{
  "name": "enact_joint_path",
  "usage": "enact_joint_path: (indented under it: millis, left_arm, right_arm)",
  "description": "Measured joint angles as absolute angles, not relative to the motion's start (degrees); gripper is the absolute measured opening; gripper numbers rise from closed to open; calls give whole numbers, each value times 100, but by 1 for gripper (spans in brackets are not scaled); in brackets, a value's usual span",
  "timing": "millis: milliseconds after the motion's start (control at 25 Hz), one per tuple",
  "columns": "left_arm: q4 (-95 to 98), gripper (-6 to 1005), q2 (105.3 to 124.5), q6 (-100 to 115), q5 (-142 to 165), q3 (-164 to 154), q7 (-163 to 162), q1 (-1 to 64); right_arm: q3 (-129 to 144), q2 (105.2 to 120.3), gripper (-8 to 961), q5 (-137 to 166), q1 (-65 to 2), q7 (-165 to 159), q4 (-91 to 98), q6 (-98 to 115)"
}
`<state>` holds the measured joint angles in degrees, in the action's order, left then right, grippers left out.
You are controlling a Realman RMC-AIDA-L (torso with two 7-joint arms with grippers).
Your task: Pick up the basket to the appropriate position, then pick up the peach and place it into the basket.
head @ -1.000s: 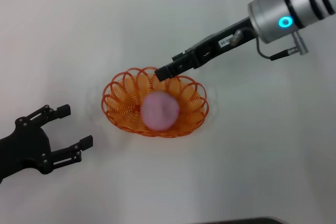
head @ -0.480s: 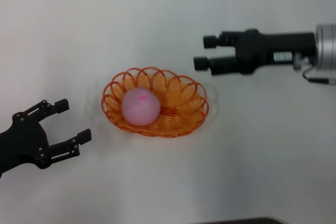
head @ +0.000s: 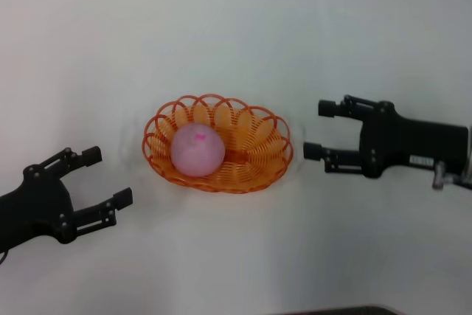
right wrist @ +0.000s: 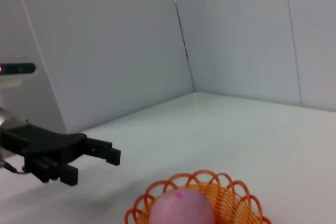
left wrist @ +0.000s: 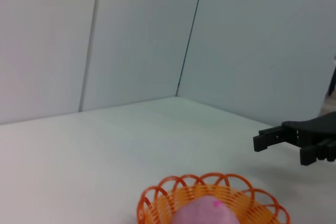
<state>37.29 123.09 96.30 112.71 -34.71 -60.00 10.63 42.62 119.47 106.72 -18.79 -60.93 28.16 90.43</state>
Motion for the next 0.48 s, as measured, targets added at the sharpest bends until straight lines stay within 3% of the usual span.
enact_joint_path:
  millis: [480]
  left_arm:
    - [3516,887,12327,9396,11521,-3467,-5800,1067]
  right_arm:
    - [3794,11953,864,10706,-1459,-4772,2206,8797]
